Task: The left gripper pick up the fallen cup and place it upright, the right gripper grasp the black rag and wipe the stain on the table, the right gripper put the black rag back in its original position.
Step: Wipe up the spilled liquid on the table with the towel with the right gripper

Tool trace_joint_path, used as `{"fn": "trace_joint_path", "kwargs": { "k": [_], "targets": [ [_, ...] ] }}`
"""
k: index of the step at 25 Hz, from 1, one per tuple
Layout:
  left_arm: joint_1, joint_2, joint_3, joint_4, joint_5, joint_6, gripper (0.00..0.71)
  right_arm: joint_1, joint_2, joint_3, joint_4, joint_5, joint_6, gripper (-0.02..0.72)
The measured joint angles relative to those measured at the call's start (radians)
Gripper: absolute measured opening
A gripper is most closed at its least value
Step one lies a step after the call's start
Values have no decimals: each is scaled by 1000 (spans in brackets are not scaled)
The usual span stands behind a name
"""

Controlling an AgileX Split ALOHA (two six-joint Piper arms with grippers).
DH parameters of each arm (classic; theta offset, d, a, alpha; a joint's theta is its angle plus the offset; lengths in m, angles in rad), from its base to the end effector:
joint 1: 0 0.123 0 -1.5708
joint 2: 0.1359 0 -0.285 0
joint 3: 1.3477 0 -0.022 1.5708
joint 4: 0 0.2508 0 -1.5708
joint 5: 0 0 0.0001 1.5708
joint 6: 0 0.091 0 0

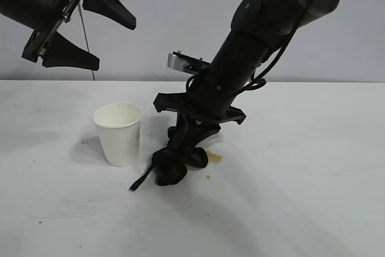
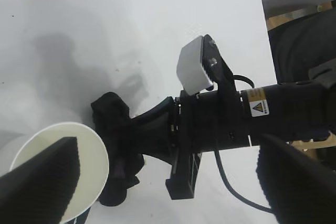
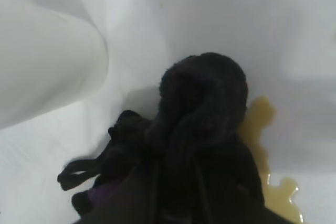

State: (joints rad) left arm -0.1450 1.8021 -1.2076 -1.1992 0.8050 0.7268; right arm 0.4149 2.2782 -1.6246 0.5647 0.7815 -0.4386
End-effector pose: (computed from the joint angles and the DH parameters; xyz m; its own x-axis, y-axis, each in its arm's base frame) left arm 0.3629 -0.1148 0.2349 -0.8888 -0.1141 -0.4438 0.2611 0.6698 -0.6951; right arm 0.4086 0.2175 0.1161 -0.8647 -0.3970 -0.3077 -0.4914 0.7955 0.3545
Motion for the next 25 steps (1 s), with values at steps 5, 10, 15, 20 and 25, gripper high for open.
{"fn": "trace_joint_path", "kwargs": {
  "k": [5,10,15,20,25],
  "targets": [
    [0,0,0,2,0,0,659,0,1,0,-58,-5,13,73],
    [0,0,0,2,1,0,659,2,-6,-14,-230,4,126,73],
    [0,0,0,2,5,0,659,-33,-8,-62,-351,82,184,73],
    [0,0,0,1,6,0,659,-62,-27,-89,-383,207,183,73],
    [0,0,0,0,6,0,659,-62,-40,-93,-297,338,120,73]
  ]
}}
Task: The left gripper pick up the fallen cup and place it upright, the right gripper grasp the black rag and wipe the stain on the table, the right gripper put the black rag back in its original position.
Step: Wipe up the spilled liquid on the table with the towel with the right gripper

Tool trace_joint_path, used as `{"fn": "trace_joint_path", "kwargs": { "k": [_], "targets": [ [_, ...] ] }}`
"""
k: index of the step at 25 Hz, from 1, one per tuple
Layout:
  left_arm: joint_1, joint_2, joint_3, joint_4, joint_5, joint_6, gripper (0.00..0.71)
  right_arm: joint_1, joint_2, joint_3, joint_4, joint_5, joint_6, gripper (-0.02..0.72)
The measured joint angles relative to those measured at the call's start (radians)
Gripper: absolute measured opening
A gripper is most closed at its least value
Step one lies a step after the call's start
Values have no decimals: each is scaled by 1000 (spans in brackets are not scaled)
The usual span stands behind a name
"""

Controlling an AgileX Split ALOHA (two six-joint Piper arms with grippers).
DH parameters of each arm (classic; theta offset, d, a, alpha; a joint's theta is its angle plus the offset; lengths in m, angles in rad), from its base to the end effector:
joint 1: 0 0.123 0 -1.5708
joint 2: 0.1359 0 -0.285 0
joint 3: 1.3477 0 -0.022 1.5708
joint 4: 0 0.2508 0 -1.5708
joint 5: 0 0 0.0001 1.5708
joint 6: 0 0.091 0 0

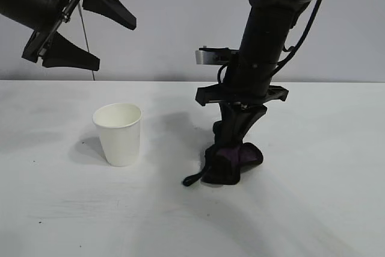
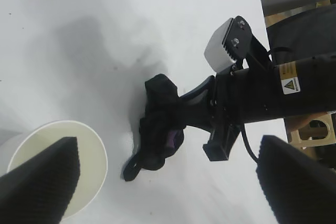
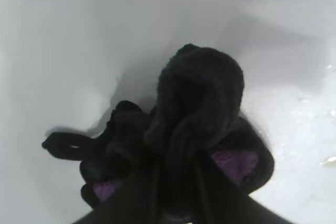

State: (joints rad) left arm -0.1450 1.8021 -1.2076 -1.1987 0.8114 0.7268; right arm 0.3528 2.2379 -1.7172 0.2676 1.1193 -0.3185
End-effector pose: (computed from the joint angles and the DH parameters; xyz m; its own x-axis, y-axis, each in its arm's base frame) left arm 0.3624 -0.1151 0.2350 -0.8906 -0.1102 -0.4412 0.2629 0.6669 -0.6972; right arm 0.4098 0.1740 0.1472 -0.8514 -0.5186 -0.0788 -0.5219 0.8224 0.2267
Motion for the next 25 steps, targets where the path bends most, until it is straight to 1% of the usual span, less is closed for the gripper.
{"fn": "trace_joint_path", "kwargs": {
  "k": [2,4,6,10,13,15,18,21,23,25],
  "targets": [
    [0,0,0,0,0,0,659,0,0,0,63,18,-34,73],
    [0,0,0,0,0,0,659,3,0,0,102,18,-54,73],
    [0,0,0,0,0,0,659,16,0,0,110,6,-62,73],
    [0,0,0,0,3,0,659,67,0,0,108,-65,-68,73],
    [0,0,0,0,5,0,659,108,4,0,84,-113,-68,73],
    [0,0,0,0,6,0,659,126,17,0,57,-121,-63,73],
    [0,0,0,0,13,0,659,129,34,0,-7,-121,-19,73],
    [0,0,0,0,18,0,659,116,35,0,-84,-114,33,73],
    [0,0,0,0,23,0,659,99,35,0,-109,-99,53,73],
    [0,0,0,0,23,0,659,74,35,-1,-115,-79,61,73]
  ]
}}
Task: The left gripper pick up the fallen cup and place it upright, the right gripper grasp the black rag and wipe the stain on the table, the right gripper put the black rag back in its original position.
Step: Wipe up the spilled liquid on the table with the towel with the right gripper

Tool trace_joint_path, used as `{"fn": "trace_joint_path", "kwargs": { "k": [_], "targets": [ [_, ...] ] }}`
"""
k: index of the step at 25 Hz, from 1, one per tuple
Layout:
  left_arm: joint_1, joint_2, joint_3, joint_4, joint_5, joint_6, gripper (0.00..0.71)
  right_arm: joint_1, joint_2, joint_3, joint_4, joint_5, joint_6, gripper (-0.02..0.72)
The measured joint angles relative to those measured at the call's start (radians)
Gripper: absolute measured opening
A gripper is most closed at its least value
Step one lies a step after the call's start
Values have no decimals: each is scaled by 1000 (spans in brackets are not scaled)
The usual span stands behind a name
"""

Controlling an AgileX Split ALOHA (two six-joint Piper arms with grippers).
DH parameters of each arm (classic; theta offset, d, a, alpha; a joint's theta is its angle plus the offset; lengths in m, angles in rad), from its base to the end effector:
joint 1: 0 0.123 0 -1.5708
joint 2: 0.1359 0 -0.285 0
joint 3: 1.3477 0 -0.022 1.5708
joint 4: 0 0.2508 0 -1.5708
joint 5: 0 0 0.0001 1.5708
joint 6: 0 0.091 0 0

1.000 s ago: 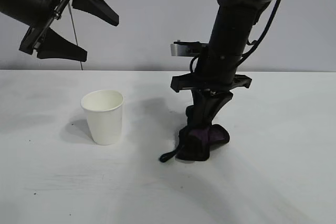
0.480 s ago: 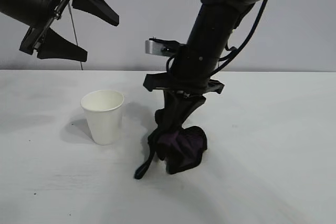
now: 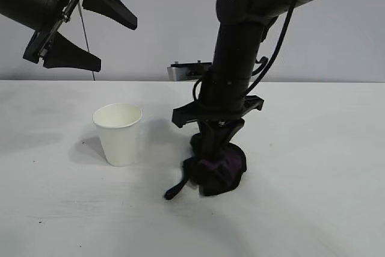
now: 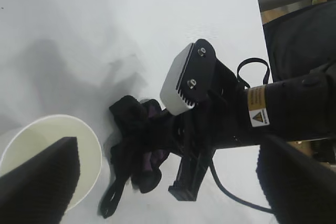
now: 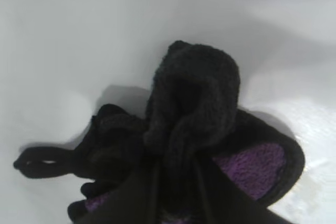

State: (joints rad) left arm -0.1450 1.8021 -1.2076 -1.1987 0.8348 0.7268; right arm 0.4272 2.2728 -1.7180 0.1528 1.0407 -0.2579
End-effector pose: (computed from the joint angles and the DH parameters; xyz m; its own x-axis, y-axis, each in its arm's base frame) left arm 0.3606 -0.1162 0.2353 -0.8969 -0.0972 -0.4314 0.2686 0.6553 -0.7060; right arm 0.4061 0.1980 0.1303 -0.8183 -0.5677 -0.0900 -0.5748 0.8099 0.1168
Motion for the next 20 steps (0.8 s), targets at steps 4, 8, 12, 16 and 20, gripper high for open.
{"fn": "trace_joint_path", "kwargs": {
  "k": [4,8,12,16,20],
  "targets": [
    [0,0,0,0,2,0,659,-56,0,0,-5,50,4,73],
    [0,0,0,0,3,0,659,-105,-3,-1,-7,71,3,73],
    [0,0,0,0,3,0,659,-157,-30,-1,-12,66,3,73],
    [0,0,0,0,3,0,659,-188,-52,-1,-22,64,4,73],
    [0,0,0,0,3,0,659,-187,-53,-1,-20,60,4,73]
  ]
}}
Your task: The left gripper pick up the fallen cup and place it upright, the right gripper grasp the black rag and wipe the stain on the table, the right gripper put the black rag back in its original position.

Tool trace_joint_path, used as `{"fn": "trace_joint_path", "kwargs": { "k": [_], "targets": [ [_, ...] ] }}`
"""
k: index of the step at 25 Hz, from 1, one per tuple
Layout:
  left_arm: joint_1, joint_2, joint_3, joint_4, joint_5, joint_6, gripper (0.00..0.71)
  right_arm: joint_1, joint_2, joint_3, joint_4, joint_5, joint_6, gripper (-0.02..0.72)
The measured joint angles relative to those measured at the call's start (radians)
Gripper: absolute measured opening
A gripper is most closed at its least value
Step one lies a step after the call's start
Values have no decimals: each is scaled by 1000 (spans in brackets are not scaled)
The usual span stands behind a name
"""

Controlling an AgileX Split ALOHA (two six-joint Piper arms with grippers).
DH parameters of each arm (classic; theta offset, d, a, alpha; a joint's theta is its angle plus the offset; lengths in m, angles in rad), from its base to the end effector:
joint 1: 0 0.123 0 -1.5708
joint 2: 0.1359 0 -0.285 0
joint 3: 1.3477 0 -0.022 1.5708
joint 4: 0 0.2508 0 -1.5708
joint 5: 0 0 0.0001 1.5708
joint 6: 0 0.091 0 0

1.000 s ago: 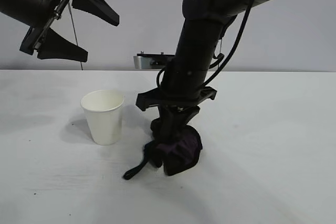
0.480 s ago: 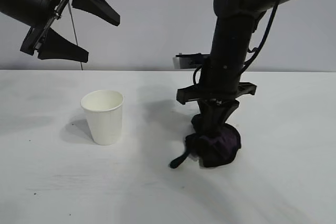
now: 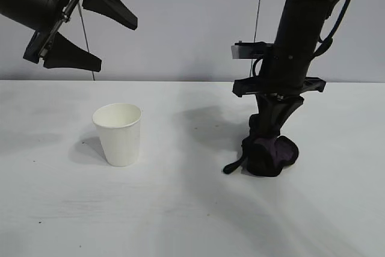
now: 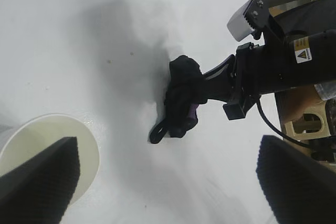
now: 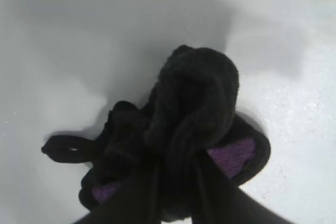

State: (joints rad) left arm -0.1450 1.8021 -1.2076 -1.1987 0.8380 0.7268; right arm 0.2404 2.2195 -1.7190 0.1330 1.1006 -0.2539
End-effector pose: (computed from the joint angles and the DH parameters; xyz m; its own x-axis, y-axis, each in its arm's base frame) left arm 0.3604 -0.1164 0.2353 -0.8978 -0.0954 -0.4300 0.2693 0.6537 -0.7072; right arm 0.4299 0.1165 0.1539 -0.9046 -0.4182 -0.0820 -0.4251 0.8991 0.1042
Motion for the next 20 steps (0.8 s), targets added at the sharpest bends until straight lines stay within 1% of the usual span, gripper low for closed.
{"fn": "trace_joint_path", "kwargs": {
  "k": [4,5,6,7,10,11,12,14,16,18,19,20],
  "targets": [
    [0,0,0,0,0,0,659,0,0,0,8,-4,0,78],
    [0,0,0,0,0,0,659,0,0,0,9,-4,0,104],
    [0,0,0,0,0,0,659,0,0,0,11,-4,0,144],
    [0,0,0,0,0,0,659,0,0,0,12,-4,0,220],
    [0,0,0,0,0,0,659,0,-4,0,13,-3,4,535],
    [0,0,0,0,0,0,659,0,-8,0,13,-2,12,599],
    [0,0,0,0,0,0,659,0,-16,0,13,-1,22,638],
    [0,0,0,0,0,0,659,-3,-41,1,14,-7,36,671],
    [0,0,0,0,0,0,659,-14,-86,1,28,-25,42,685],
    [0,0,0,0,0,0,659,-41,-137,1,77,-31,44,686],
    [0,0,0,0,0,0,659,-60,-166,1,112,-30,44,687],
    [0,0,0,0,0,0,659,-78,-192,1,165,-26,41,688]
  ]
}}
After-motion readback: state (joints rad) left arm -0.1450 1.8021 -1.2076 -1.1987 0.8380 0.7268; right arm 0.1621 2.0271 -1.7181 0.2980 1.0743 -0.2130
